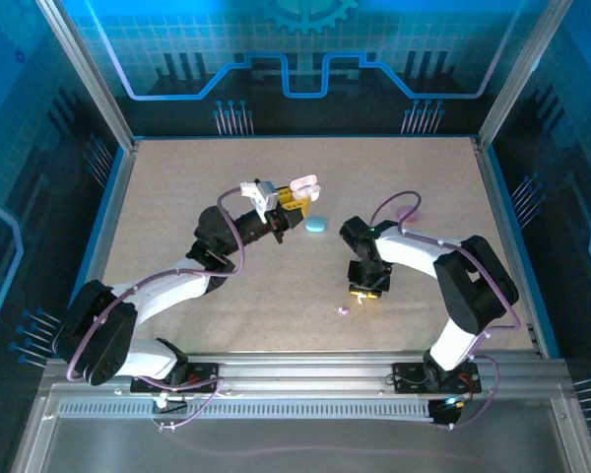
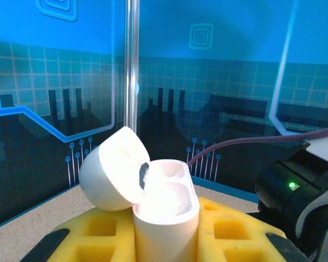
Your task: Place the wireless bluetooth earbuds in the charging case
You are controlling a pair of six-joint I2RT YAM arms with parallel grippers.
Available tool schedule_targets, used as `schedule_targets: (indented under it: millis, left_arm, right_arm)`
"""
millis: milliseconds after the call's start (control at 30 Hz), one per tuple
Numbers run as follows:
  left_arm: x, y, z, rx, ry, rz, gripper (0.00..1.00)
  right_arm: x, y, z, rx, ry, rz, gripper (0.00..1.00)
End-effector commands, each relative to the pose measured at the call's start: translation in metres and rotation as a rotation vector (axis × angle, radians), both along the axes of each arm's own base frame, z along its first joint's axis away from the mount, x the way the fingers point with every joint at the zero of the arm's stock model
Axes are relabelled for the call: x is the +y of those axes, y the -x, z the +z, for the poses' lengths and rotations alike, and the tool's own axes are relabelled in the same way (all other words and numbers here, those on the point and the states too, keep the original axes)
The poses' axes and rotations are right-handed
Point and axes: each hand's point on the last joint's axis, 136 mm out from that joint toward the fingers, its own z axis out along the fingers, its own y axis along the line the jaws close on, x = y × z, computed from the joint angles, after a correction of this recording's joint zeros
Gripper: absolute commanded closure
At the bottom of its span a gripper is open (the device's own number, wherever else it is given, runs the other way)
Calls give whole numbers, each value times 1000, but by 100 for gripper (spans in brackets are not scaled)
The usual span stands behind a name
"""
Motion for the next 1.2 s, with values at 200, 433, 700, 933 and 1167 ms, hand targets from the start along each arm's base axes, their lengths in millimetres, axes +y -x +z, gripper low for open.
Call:
schedule_targets:
  millis: [200,433,700,933,1167]
  left_arm:
    - [0,3,9,-41,7,0,80]
    - [-1,3,8,-37,7,-2,80]
    - [-1,3,9,-37,9,-3,80]
    - [-2,3,9,-29,13,-7,80]
    - [-1,2,11,-28,16,-7,80]
  right_arm:
    - [1,15,0,29,-4,20,65]
    - [2,10,-7,30,10,84,67]
    - [1,4,-4,14,24,197,64]
    - [2,2,-7,11,17,269,65]
    - [6,-4,3,-28,10,291,62]
